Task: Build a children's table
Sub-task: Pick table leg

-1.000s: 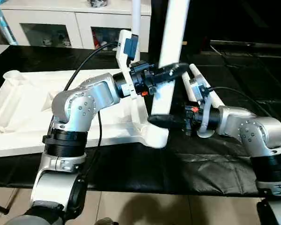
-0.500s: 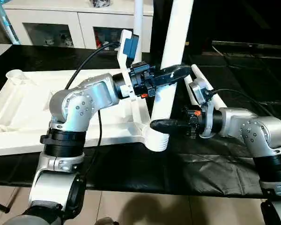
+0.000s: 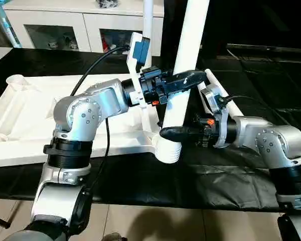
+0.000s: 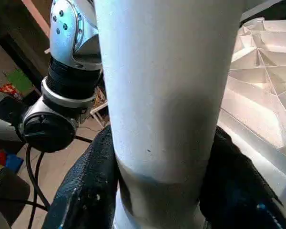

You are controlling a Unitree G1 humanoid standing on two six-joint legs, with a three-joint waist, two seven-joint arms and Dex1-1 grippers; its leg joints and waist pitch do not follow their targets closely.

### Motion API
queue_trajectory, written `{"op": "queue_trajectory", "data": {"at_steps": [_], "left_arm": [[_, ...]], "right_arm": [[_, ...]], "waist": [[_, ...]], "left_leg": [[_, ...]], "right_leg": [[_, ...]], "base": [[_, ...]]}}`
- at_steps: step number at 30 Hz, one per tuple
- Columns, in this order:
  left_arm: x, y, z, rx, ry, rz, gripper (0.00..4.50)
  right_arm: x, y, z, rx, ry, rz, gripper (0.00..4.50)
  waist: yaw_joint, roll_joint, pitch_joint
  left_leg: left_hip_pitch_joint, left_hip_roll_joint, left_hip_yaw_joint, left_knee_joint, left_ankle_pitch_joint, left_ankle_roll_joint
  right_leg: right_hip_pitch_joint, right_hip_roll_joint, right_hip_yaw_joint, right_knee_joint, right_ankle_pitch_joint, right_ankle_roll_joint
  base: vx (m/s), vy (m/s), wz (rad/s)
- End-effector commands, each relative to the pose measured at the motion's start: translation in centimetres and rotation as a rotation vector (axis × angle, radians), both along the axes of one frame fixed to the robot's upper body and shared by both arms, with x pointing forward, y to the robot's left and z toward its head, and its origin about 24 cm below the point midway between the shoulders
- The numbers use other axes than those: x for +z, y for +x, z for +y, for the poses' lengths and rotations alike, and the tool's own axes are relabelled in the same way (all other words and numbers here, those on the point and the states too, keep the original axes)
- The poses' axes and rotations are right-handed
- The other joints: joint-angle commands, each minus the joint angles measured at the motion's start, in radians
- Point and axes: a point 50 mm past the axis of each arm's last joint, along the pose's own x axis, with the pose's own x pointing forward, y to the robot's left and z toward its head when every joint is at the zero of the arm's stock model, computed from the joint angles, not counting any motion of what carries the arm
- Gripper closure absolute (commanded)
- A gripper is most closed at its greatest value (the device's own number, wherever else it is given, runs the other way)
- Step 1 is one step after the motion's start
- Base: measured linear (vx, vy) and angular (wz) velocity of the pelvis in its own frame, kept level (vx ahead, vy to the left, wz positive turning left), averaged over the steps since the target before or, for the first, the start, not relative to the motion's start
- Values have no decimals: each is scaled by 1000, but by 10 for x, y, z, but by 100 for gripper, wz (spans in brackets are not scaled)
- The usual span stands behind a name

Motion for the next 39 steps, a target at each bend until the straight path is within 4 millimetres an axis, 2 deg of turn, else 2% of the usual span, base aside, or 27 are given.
{"op": "queue_trajectory", "data": {"at_steps": [1,4,6,13,14,17,18,24,30,31,32,35,37,39], "left_arm": [[11,-7,-7,-52,-15,-44,268],[10,-7,-6,-52,-11,-45,268],[10,-7,-6,-57,-7,-48,268],[10,-8,-6,-62,7,-58,268],[11,-8,-6,-63,6,-58,268],[11,-7,-5,-62,7,-60,268],[12,-8,-5,-63,7,-62,268],[13,-10,-7,-79,5,-66,268],[13,-12,-9,-83,22,-33,268],[13,-12,-9,-84,20,-33,212],[14,-13,-9,-89,14,-33,198],[18,-14,-10,-96,-18,-29,198],[20,-12,-10,-69,-23,-36,158],[21,-10,-10,-40,-31,-37,154]], "right_arm": [[0,3,1,-15,-18,-12,198],[0,3,2,-18,-13,-10,184],[-1,5,2,-33,-18,-12,147],[-1,5,2,-28,-14,-10,144],[-1,5,2,-21,-11,-6,171],[-3,4,2,-12,-15,2,183],[-4,3,2,-7,-19,9,208],[-6,3,2,-6,-22,16,246],[-10,8,0,-70,-24,16,255],[-10,8,0,-70,-23,15,255],[-10,7,1,-72,-20,16,255],[-10,7,2,-90,2,7,255],[-9,8,2,-117,15,6,256],[-9,9,3,-135,24,7,256]], "waist": [[5,-16,-82],[5,-14,-82],[5,-14,-83],[5,-14,-82],[6,-13,-82],[6,-13,-83],[6,-14,-83],[7,-12,-83],[4,-10,-82],[5,-10,-82],[6,-9,-83],[6,-9,-82],[6,-7,-82],[6,-7,-83]], "left_leg": [[7,49,-23,-50,-47,51],[9,49,-23,-51,-50,49],[8,49,-23,-51,-49,49],[8,49,-24,-51,-49,48],[8,49,-24,-51,-50,47],[8,49,-24,-50,-49,49],[8,49,-24,-51,-49,50],[9,49,-24,-50,-52,46],[8,49,-24,-50,-61,40],[8,48,-24,-50,-61,40],[7,48,-24,-50,-57,41],[8,49,-25,-50,-61,37],[8,49,-25,-51,-67,36],[9,49,-25,-51,-66,35]], "right_leg": [[65,-85,51,-67,-184,-173],[64,-85,51,-67,-189,-174],[64,-85,51,-66,-181,-177],[65,-85,50,-66,-179,-177],[65,-85,50,-66,-181,-177],[65,-85,51,-64,-172,-179],[65,-85,51,-65,-171,-181],[65,-86,51,-65,-179,-178],[64,-85,50,-66,-182,-184],[65,-84,50,-66,-182,-184],[66,-85,51,-65,-180,-182],[64,-85,50,-65,-176,-187],[65,-85,50,-66,-180,-186],[65,-85,50,-67,-177,-185]], "base": [[0,0,0],[0,0,0],[0,0,0],[0,0,0],[0,0,0],[0,0,0],[0,0,0],[0,0,0],[0,0,0],[0,0,0],[0,0,0],[0,0,0],[0,0,0],[0,0,0]]}}
